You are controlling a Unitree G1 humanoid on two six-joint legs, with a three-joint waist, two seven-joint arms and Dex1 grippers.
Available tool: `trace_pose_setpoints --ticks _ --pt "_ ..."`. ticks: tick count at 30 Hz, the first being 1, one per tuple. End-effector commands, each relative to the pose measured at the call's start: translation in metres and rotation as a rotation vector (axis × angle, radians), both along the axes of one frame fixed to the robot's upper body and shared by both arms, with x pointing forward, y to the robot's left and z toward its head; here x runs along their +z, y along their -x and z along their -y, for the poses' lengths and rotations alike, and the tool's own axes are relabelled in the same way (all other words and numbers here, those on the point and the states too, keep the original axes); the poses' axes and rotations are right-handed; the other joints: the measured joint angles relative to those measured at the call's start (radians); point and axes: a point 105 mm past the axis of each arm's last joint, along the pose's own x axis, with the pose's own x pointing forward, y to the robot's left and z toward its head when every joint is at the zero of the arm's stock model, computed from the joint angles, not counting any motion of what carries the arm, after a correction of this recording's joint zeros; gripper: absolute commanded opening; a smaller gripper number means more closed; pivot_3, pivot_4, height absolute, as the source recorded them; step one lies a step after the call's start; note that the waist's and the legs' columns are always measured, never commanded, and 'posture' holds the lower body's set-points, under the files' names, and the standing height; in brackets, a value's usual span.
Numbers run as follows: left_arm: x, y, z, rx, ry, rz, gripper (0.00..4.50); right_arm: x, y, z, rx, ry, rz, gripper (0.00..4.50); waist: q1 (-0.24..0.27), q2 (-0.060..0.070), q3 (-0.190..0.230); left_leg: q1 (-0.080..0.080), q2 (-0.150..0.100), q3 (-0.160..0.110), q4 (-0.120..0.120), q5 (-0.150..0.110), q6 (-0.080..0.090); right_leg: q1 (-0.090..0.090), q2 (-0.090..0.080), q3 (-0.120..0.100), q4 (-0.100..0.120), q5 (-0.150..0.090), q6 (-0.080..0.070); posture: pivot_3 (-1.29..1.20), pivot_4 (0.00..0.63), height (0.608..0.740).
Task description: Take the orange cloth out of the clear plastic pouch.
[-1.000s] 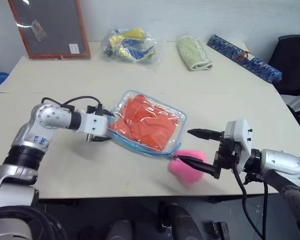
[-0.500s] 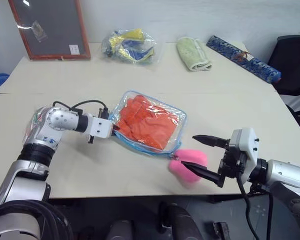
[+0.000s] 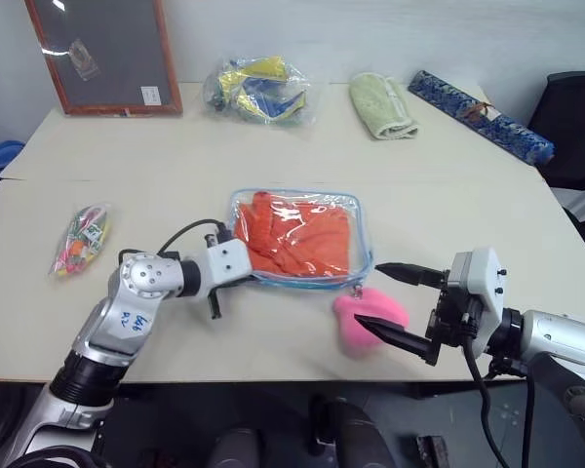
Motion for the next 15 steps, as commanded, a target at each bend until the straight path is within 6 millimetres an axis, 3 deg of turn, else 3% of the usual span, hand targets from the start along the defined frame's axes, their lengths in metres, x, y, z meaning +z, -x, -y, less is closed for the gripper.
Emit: trace_pose_setpoints --ticks 1,10,11,15 --pt "0.008 0.007 0.007 -0.023 -0.039 0.061 0.06 0.002 -0.002 0.001 -0.020 0.016 0.015 4.50 0.000 0.000 0.000 0.000 0.000 0.000 0.000 0.000 0.000 0.000 0.000 0.000 0.000 0.000 0.000 0.00 0.150 0.740" --pt "0.000 -0.002 -0.008 -0.005 -0.065 0.070 0.06 -0.014 -0.004 0.022 -0.142 0.078 -0.022 4.50 -0.001 0.000 0.000 0.000 0.000 0.000 0.000 0.000 0.000 0.000 0.000 0.001 0.000 0.000 0.000 0.00 0.150 0.740" --pt "-0.001 -0.002 -0.008 -0.009 -0.059 0.060 0.52 -0.015 -0.003 0.025 -0.150 0.087 -0.028 4.50 0.000 0.000 0.000 0.000 0.000 0.000 0.000 0.000 0.000 0.000 0.000 0.001 0.000 0.000 0.000 0.00 0.150 0.740" --pt "0.002 -0.003 -0.008 0.026 0.027 0.017 1.59 -0.025 0.002 0.033 -0.198 0.117 -0.078 4.50 0.000 0.000 0.000 0.000 0.000 0.000 0.000 0.000 0.000 0.000 0.000 0.001 0.000 0.000 0.000 0.00 0.150 0.740"
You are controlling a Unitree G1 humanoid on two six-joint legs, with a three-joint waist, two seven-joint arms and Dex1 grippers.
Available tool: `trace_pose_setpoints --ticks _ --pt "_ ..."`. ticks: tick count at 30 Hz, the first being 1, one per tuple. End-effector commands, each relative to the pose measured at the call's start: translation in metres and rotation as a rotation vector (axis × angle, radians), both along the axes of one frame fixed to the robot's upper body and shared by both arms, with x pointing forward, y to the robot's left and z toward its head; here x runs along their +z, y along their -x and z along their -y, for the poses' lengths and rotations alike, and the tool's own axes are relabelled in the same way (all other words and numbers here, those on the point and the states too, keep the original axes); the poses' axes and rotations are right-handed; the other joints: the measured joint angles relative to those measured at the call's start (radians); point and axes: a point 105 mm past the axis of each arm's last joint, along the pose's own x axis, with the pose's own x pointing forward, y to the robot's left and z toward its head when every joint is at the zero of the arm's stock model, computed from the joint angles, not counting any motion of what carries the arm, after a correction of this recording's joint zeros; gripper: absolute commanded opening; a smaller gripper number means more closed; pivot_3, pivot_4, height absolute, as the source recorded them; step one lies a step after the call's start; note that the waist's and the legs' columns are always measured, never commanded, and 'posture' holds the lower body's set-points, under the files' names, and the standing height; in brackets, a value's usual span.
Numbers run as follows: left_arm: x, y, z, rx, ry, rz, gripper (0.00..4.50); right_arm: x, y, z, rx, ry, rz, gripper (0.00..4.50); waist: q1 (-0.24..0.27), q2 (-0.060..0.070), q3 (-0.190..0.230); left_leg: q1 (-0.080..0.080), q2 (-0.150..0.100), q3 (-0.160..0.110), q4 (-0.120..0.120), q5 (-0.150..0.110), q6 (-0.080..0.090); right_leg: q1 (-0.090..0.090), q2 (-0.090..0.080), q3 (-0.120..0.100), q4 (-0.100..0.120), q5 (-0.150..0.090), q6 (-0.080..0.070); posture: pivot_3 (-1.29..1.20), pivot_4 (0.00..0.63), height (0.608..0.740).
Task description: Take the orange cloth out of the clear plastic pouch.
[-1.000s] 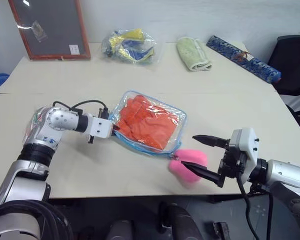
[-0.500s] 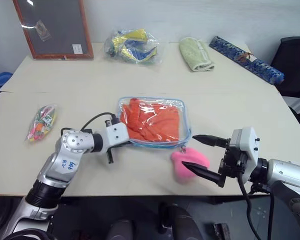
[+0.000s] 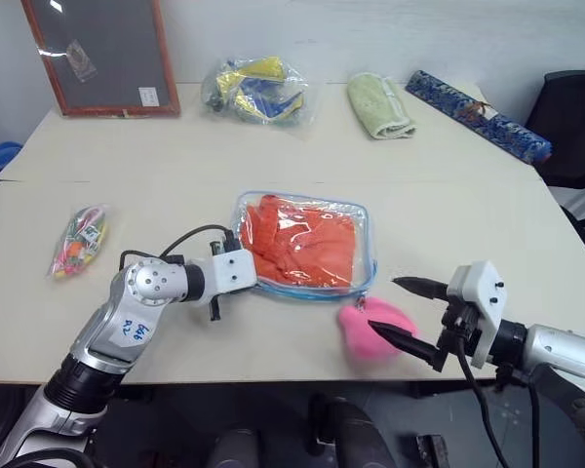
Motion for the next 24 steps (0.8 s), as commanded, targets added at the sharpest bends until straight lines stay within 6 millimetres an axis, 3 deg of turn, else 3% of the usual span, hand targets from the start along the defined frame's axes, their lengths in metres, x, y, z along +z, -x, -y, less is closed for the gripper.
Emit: trace_pose_setpoints --ticks 1,4,7,14,17,24 --pt "0.011 -0.001 -0.003 0.037 0.102 -0.032 1.92 0.000 0.005 0.008 -0.045 0.030 0.000 4.50 0.000 0.000 0.000 0.000 0.000 0.000 0.000 0.000 0.000 0.000 0.000 0.000 0.000 0.000 0.000 0.00 0.150 0.740" --pt "0.019 0.004 -0.003 0.008 0.166 -0.085 2.77 -0.005 0.009 0.012 -0.074 0.014 -0.033 4.50 -0.002 0.000 0.000 0.000 0.000 0.000 0.000 0.000 0.000 0.000 0.000 0.000 0.000 0.000 0.000 0.00 0.150 0.740" --pt "0.038 0.019 -0.007 -0.075 0.275 -0.166 2.77 -0.015 0.013 0.018 -0.107 -0.007 -0.078 4.50 -0.002 0.000 0.000 0.000 0.001 0.000 0.000 0.000 0.000 0.000 0.001 0.000 0.000 0.000 0.000 0.00 0.150 0.740" --pt "0.058 0.037 -0.014 -0.207 0.327 -0.235 2.77 -0.044 0.024 0.024 -0.112 -0.041 -0.181 4.50 -0.001 0.000 0.000 0.000 0.000 0.000 0.000 0.000 -0.001 0.000 0.001 0.000 0.000 0.000 0.000 0.00 0.150 0.740" --pt "0.061 0.039 -0.012 -0.234 0.322 -0.228 2.83 -0.055 0.023 0.024 -0.128 -0.077 -0.191 3.87 -0.001 0.000 0.000 0.001 -0.001 0.000 0.000 0.000 -0.001 0.000 0.001 0.001 0.000 0.000 0.000 0.00 0.150 0.740" --pt "0.070 0.043 0.001 -0.303 0.351 -0.223 2.83 -0.063 0.024 0.025 -0.108 -0.085 -0.172 1.50 -0.001 0.000 0.000 0.001 -0.001 0.000 0.000 0.000 -0.001 0.000 0.001 0.002 0.001 0.000 0.000 0.00 0.150 0.740"
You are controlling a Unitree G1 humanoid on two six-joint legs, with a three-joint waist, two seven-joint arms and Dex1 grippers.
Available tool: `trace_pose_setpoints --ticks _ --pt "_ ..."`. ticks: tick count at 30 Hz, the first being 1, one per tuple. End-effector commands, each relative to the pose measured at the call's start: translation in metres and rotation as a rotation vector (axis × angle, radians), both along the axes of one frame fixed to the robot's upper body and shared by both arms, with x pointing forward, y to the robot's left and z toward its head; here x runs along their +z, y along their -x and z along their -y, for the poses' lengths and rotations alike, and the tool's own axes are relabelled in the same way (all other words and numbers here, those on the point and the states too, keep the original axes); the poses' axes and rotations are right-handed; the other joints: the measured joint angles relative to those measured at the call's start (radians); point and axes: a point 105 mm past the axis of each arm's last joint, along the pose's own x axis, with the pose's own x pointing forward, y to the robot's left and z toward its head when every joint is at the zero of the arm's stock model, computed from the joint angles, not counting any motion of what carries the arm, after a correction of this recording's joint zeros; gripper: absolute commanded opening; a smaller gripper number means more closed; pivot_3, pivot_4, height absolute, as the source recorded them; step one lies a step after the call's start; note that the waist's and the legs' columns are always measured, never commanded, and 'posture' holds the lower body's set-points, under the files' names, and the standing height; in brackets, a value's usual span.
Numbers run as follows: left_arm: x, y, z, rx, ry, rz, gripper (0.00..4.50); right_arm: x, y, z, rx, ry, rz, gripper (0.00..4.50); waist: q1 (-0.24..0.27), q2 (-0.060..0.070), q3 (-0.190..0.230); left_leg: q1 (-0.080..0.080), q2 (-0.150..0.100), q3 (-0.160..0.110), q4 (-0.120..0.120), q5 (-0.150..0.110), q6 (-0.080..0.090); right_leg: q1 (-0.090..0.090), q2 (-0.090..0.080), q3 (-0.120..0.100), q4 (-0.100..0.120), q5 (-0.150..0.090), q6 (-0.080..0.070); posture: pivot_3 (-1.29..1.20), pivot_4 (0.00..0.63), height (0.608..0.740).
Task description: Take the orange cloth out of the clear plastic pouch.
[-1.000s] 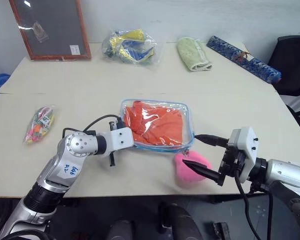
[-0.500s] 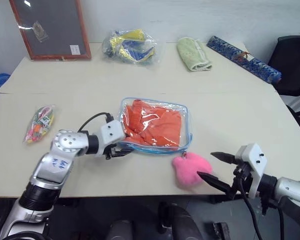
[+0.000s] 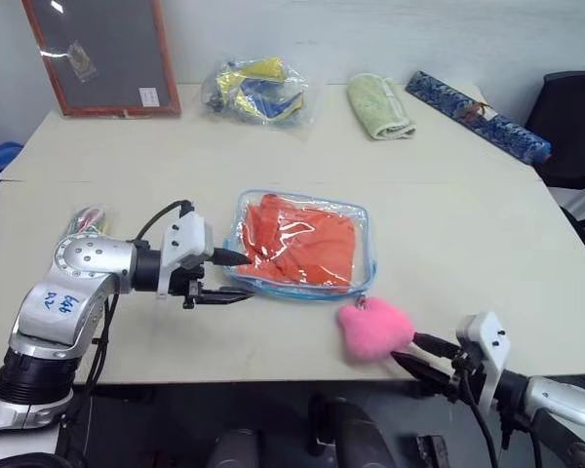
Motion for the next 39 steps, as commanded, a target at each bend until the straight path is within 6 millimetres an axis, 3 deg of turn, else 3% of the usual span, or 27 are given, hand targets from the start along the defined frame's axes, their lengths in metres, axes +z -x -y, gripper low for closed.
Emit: trace_pose_setpoints --ticks 1,4,13,16,19,22,25,27,33,39 --pt "0.013 0.007 0.011 -0.064 0.019 0.050 2.83 0.004 0.002 -0.001 0.015 -0.013 0.038 1.04 -0.001 0.000 0.000 0.000 0.000 0.000 0.000 0.000 0.000 0.000 0.000 0.000 0.000 0.000 0.000 0.00 0.150 0.740" --pt "0.013 0.004 0.013 -0.056 0.016 0.061 2.83 0.011 0.004 -0.003 0.036 -0.010 0.074 0.04 0.000 0.000 0.000 0.000 0.000 0.000 0.000 0.000 -0.001 0.000 0.000 0.000 0.000 0.000 0.000 0.00 0.150 0.740" --pt "0.012 0.002 0.018 -0.059 0.011 0.083 2.83 0.029 -0.002 0.008 -0.004 0.029 0.114 0.01 0.001 0.000 0.000 0.001 0.000 0.000 0.000 0.000 -0.001 0.000 0.001 0.001 0.001 0.000 0.000 0.00 0.150 0.740" --pt "0.012 0.001 0.020 -0.065 0.015 0.089 2.83 0.034 -0.007 0.017 -0.029 0.068 0.133 0.63 0.001 0.000 0.000 0.001 0.000 0.001 0.000 0.000 -0.001 0.000 0.000 0.002 0.001 0.000 0.000 0.00 0.150 0.740" --pt "0.012 0.000 0.023 -0.082 0.008 0.101 2.83 0.031 -0.012 0.031 -0.001 0.162 0.113 1.59 0.001 0.000 0.000 0.001 -0.001 0.001 0.000 0.000 -0.001 0.000 0.001 0.002 0.001 0.000 0.000 0.00 0.150 0.740" --pt "0.014 -0.003 0.024 -0.088 0.008 0.109 2.83 0.039 -0.021 0.047 -0.012 0.188 0.115 1.59 0.001 0.000 0.000 0.001 -0.001 0.001 0.000 0.000 -0.001 0.000 0.001 0.003 0.001 0.000 0.000 0.00 0.150 0.740" --pt "0.015 -0.005 0.026 -0.094 0.011 0.114 2.83 0.044 -0.029 0.052 0.000 0.163 0.104 1.59 -0.001 0.000 0.000 0.001 -0.002 0.001 0.000 0.000 -0.001 0.000 0.002 0.003 0.001 0.000 0.000 0.00 0.150 0.740" --pt "0.014 -0.005 0.027 -0.102 0.010 0.116 2.83 0.043 -0.030 0.044 0.044 0.131 0.083 1.59 -0.001 0.000 0.000 0.001 -0.001 0.001 0.000 0.000 -0.001 0.000 0.002 0.003 0.001 0.000 0.000 0.00 0.150 0.740" --pt "0.014 -0.005 0.033 -0.131 0.003 0.129 2.83 0.037 -0.025 -0.010 0.248 0.035 0.043 1.59 -0.001 0.000 0.000 0.001 0.000 0.001 0.000 0.001 -0.001 0.000 0.002 0.003 0.001 0.000 0.000 0.00 0.150 0.740" --pt "0.015 -0.007 0.033 -0.126 0.000 0.142 2.83 0.034 -0.022 -0.029 0.298 0.014 0.015 1.59 0.000 0.000 0.000 0.001 0.000 0.001 0.000 0.001 -0.001 0.000 0.002 0.003 0.001 0.000 0.000 0.00 0.150 0.740"
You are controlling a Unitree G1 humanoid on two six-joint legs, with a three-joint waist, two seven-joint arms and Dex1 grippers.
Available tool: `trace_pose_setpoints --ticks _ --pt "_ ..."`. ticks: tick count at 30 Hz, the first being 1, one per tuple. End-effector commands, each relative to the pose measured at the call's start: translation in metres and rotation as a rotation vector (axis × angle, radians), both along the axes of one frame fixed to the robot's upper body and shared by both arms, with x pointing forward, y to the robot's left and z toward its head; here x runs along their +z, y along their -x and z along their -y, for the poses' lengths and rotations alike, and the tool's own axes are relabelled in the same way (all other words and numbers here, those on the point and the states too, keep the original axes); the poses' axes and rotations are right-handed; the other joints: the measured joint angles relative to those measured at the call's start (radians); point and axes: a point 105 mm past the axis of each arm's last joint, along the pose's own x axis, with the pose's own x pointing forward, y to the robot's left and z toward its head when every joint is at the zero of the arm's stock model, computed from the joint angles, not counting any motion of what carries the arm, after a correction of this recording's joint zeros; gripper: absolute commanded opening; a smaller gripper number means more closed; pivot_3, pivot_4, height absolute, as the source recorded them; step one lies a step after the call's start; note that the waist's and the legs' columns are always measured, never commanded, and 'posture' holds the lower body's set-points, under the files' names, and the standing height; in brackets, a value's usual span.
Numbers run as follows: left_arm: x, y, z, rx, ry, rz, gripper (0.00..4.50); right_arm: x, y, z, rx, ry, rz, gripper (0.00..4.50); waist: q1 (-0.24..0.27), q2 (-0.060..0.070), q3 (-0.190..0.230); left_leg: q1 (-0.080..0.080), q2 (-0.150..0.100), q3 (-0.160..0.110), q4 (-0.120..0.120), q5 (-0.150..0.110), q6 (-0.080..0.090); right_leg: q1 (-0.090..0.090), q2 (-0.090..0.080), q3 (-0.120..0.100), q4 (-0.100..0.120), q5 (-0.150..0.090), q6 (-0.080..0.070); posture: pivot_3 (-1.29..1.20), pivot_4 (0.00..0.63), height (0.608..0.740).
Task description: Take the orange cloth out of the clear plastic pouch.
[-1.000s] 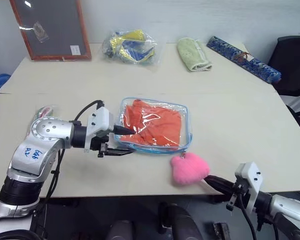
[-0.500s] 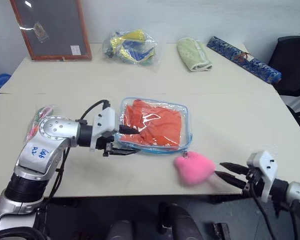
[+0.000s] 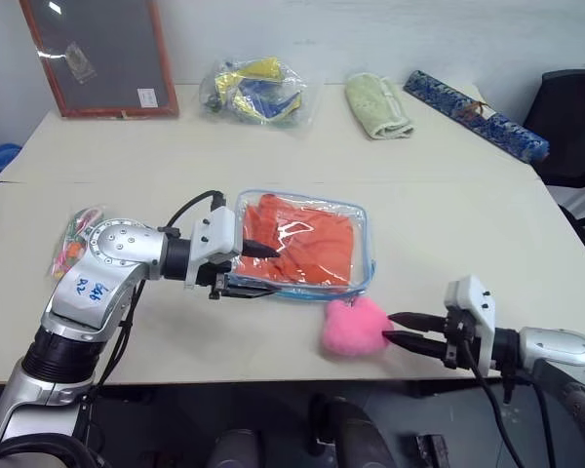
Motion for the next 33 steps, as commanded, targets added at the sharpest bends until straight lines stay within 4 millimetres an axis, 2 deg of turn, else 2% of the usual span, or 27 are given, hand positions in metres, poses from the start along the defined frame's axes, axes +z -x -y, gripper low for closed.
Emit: trace_pose_setpoints --ticks 1,3,6,9,16,22,24,27,31,33 --pt "0.010 0.001 0.002 -0.016 0.004 0.054 2.83 0.002 0.003 -0.010 0.024 -0.013 0.006 1.59 0.000 0.000 0.000 0.000 0.000 0.000 0.000 0.000 0.000 0.000 0.000 0.000 0.000 0.000 0.000 0.00 0.150 0.740" --pt "0.009 0.001 0.002 -0.016 0.004 0.056 2.83 0.001 0.002 -0.012 0.023 -0.014 0.004 1.59 0.000 0.000 0.000 0.000 0.000 0.000 0.000 0.000 0.000 0.000 0.000 0.000 0.000 0.000 0.000 0.00 0.150 0.740" --pt "0.009 0.001 0.003 -0.016 0.004 0.059 2.83 0.004 0.002 -0.014 0.021 -0.031 0.005 1.04 0.000 0.000 0.000 0.000 0.000 0.000 0.000 0.000 0.000 0.000 0.000 0.000 0.000 0.000 0.000 0.00 0.150 0.740" --pt "0.009 0.001 0.003 -0.017 0.004 0.059 2.83 0.007 0.005 -0.015 0.032 -0.034 0.007 0.03 -0.001 0.000 0.000 0.000 0.000 0.000 0.000 0.000 0.000 0.000 0.000 0.000 0.000 0.000 0.000 0.00 0.150 0.740" --pt "0.007 0.002 0.010 -0.052 0.012 0.060 2.83 0.013 0.006 -0.027 0.054 -0.051 0.020 0.03 0.000 0.000 0.000 0.000 0.000 0.000 0.000 0.000 0.000 0.000 0.000 0.000 0.000 0.000 0.000 0.00 0.150 0.740" --pt "-0.002 0.007 0.032 -0.157 0.004 0.038 2.83 0.006 0.007 -0.035 0.052 -0.048 0.012 0.03 0.001 0.000 0.000 0.000 -0.001 0.000 0.000 0.000 0.000 0.000 0.000 0.000 0.000 0.000 0.000 0.00 0.150 0.740" --pt "-0.009 0.012 0.047 -0.230 -0.006 0.000 2.83 0.007 0.006 -0.034 0.037 -0.055 0.006 0.03 0.001 0.000 0.000 0.000 -0.001 0.000 0.000 0.000 0.000 0.000 0.000 0.000 0.000 0.000 0.000 0.00 0.150 0.740" --pt "-0.025 0.020 0.061 -0.324 -0.067 -0.017 2.83 0.006 0.007 -0.034 0.035 -0.050 -0.003 0.67 0.001 0.000 0.000 0.000 -0.002 0.000 0.000 0.000 0.000 0.000 0.000 0.000 0.000 0.000 0.000 0.00 0.150 0.740" --pt "-0.054 0.021 0.063 -0.392 -0.199 0.017 2.83 0.005 0.008 -0.035 0.030 -0.038 -0.003 2.04 -0.005 0.000 0.000 0.000 -0.002 0.000 0.000 0.000 0.000 0.000 0.001 0.000 0.000 0.000 0.000 0.00 0.150 0.740" --pt "-0.062 0.020 0.067 -0.402 -0.219 0.015 2.83 0.004 0.008 -0.035 0.027 -0.036 -0.003 2.70 -0.005 0.000 0.000 0.000 -0.002 0.000 0.000 0.000 -0.001 0.000 0.001 0.000 0.000 0.000 0.000 0.00 0.150 0.740"
